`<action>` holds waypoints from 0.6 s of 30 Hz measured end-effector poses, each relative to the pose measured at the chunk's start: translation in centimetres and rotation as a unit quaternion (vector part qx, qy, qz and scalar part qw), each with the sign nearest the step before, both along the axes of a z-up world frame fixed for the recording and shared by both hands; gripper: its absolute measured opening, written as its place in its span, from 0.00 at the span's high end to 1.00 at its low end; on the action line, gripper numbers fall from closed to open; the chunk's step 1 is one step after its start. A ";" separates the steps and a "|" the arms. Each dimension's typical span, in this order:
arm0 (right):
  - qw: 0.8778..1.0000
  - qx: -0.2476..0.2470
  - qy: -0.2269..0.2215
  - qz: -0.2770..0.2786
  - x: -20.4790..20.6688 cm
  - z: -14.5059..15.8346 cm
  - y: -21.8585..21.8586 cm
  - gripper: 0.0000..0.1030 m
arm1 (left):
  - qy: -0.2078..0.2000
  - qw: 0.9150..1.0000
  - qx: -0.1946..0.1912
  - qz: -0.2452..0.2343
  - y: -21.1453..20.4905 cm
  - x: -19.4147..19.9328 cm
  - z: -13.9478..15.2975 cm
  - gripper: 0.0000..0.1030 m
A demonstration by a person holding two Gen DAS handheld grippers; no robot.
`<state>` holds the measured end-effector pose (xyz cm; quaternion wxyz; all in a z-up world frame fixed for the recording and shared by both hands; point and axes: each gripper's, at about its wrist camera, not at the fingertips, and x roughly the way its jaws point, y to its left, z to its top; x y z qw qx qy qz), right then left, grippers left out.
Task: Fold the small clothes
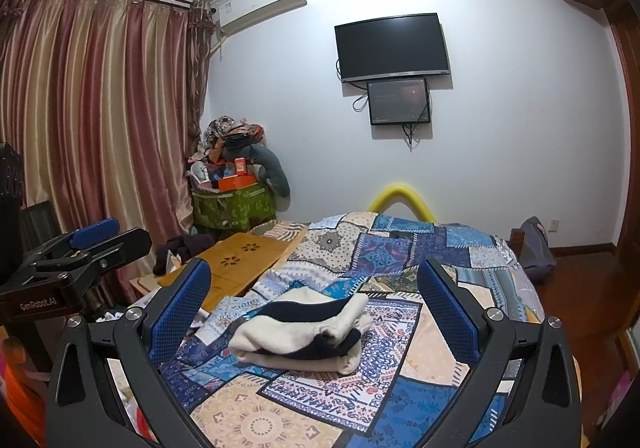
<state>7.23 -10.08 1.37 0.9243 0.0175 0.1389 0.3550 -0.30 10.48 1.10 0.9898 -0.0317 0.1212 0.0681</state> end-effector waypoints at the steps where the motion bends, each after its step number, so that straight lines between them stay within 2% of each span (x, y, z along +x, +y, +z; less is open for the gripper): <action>1: 1.000 0.000 0.000 0.000 0.0 0.0 0.0 0.01 | 0.001 1.000 -0.001 0.000 0.0 0.0 -0.1 0.00; 18: 1.000 0.002 -0.001 -0.001 0.1 -0.1 -0.2 0.01 | 0.003 1.000 -0.003 -0.005 -0.2 0.2 -0.2 0.00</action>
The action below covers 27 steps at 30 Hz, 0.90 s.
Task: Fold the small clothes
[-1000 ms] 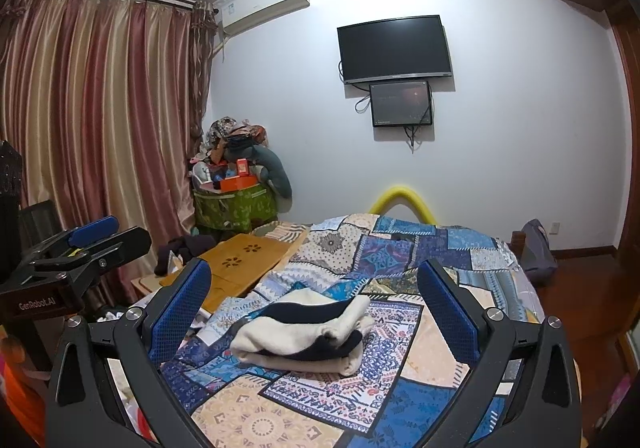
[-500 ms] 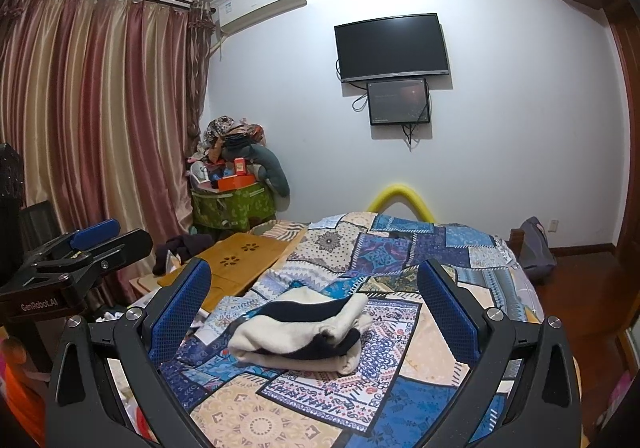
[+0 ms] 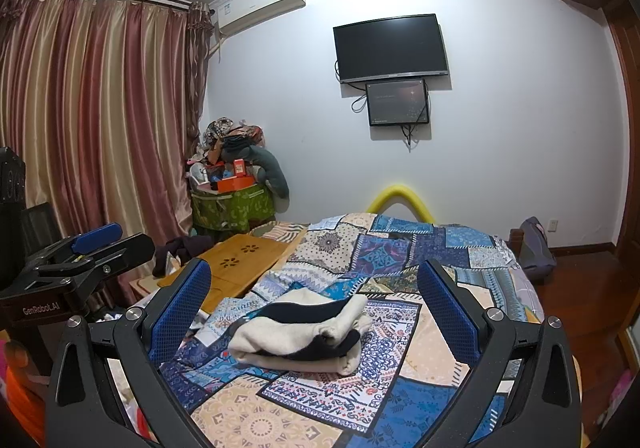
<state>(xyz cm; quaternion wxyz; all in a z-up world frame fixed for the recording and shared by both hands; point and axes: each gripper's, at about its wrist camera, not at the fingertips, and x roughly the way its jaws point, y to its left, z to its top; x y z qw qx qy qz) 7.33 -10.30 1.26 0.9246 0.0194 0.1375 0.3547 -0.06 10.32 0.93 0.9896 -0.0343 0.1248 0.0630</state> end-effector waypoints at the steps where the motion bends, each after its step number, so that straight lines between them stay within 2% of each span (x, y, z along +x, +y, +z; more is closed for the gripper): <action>1: 1.000 0.000 0.000 0.000 0.0 0.0 0.0 0.01 | 0.000 1.000 0.000 -0.001 0.0 0.0 0.0 0.00; 27: 1.000 0.001 0.004 -0.001 0.1 0.1 0.2 0.01 | 0.002 1.000 -0.003 -0.007 -0.3 0.2 0.0 0.00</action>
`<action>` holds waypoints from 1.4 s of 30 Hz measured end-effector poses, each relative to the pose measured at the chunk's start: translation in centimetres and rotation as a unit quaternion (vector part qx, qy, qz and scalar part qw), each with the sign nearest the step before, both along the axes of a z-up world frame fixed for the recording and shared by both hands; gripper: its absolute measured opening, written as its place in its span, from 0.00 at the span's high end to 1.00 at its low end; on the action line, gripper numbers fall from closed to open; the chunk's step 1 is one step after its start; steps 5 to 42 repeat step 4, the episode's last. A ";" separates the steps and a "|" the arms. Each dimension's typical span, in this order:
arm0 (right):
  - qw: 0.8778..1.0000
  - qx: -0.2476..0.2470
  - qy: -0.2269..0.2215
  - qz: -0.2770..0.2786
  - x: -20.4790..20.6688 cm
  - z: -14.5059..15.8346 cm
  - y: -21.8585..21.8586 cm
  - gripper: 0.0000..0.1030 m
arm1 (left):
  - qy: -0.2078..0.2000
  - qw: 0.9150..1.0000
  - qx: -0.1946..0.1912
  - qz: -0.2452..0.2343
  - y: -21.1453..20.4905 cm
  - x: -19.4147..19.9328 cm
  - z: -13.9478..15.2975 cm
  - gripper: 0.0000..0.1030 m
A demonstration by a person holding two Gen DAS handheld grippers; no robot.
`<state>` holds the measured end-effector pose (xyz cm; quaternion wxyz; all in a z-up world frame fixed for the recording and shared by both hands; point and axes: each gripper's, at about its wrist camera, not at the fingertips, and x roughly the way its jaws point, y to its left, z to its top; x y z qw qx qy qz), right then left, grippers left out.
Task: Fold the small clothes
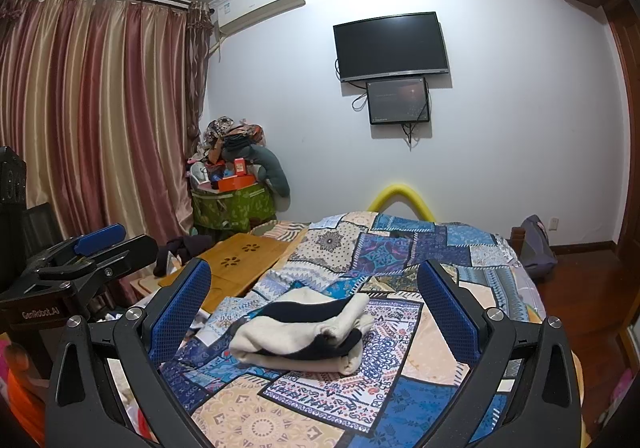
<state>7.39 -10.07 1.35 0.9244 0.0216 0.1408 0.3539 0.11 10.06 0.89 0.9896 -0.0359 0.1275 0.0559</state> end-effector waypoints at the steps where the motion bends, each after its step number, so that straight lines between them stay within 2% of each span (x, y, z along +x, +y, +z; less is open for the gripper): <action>1: 1.000 0.000 0.001 0.000 0.0 -0.1 0.1 0.01 | 0.000 1.000 0.000 0.000 0.0 0.0 0.0 0.00; 42: 1.000 0.001 0.002 0.000 -0.1 -0.2 0.1 0.01 | 0.002 1.000 -0.001 -0.002 0.0 0.1 0.0 0.00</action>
